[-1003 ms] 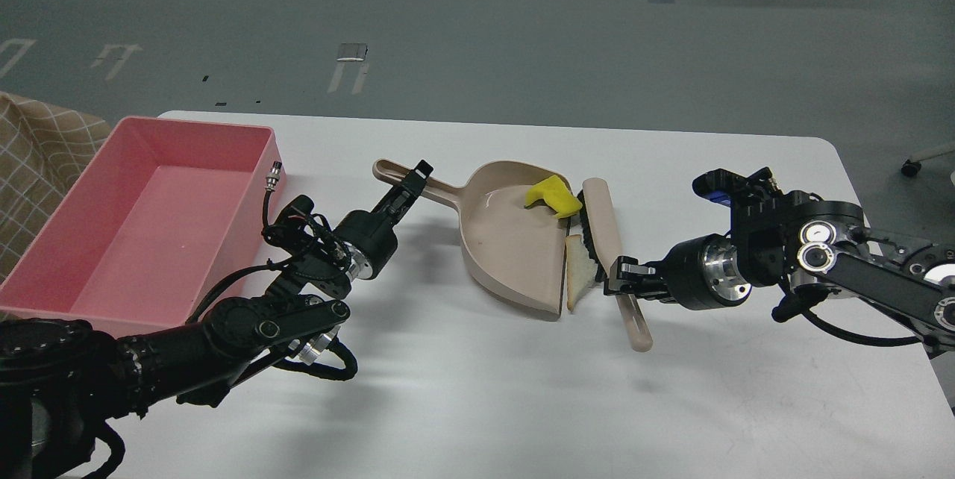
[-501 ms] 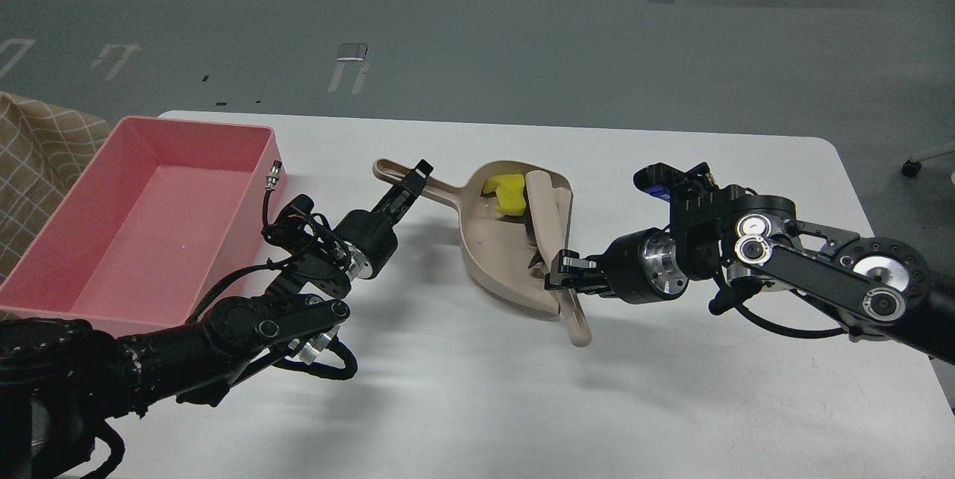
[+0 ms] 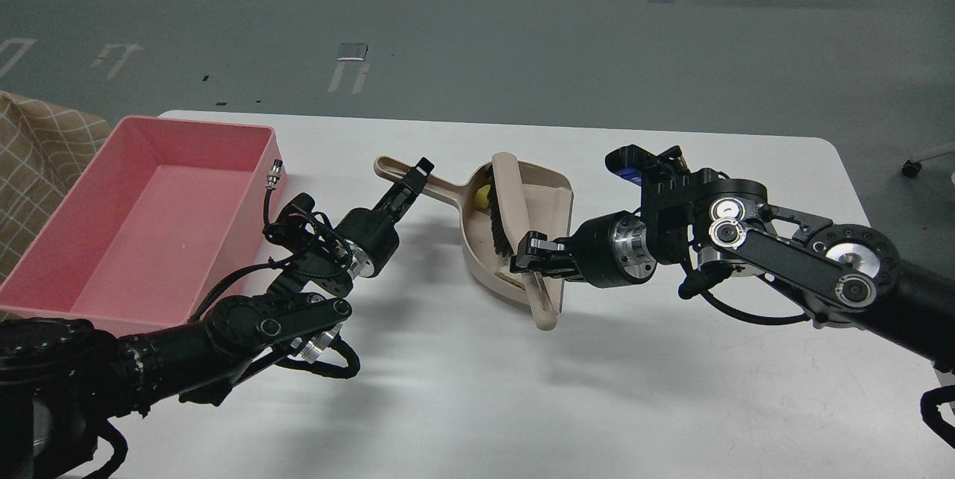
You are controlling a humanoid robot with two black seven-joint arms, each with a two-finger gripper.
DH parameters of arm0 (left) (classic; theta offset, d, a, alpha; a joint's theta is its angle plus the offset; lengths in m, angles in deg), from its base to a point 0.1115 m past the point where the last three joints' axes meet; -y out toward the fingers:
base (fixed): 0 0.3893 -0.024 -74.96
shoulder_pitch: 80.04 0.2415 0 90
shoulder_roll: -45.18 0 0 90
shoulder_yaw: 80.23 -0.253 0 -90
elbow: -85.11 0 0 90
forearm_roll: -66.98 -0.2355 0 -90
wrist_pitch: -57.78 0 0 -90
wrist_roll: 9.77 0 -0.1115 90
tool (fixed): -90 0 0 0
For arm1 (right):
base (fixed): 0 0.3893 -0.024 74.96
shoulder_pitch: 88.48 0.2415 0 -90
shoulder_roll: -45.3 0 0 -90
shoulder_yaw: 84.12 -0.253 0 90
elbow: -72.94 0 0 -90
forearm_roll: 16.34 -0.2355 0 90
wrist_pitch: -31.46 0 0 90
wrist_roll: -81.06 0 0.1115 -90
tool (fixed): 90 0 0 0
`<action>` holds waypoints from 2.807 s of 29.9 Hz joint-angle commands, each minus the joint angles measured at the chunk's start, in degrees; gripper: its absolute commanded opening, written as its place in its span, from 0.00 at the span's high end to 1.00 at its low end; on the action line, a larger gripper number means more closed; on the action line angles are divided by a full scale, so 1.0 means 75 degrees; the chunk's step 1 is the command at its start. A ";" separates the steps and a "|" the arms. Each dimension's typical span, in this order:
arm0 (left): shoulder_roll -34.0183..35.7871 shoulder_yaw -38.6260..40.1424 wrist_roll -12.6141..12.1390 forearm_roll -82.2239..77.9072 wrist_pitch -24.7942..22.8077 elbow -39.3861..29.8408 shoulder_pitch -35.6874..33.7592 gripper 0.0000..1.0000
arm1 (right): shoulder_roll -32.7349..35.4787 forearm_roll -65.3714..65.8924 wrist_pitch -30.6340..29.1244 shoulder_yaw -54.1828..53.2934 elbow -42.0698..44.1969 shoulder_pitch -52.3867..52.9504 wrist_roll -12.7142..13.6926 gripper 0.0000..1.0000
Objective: Sweep and dump garbage into bin
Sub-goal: 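Sweep the sponge and scrap into the dustpan with the right-held brush, then lift the dustpan with the left gripper over the pink bin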
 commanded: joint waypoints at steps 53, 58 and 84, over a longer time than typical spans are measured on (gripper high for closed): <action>0.0298 0.1088 0.0000 0.1230 -0.0001 -0.0411 -0.0045 1.00 | 0.2032 -0.0327 -0.0001 -0.1297 -0.0280 0.0840 -0.0012 1.00; 0.0322 0.1147 0.0000 0.1512 -0.0001 -0.0411 -0.0080 1.00 | 0.2700 -0.0327 -0.0001 -0.1308 -0.0444 0.0758 -0.0024 1.00; 0.2606 0.1897 0.0000 0.2566 -0.1039 -0.1102 -0.0420 1.00 | 0.3346 -0.0479 -0.0001 -0.1297 -0.0421 -0.0542 -0.0035 1.00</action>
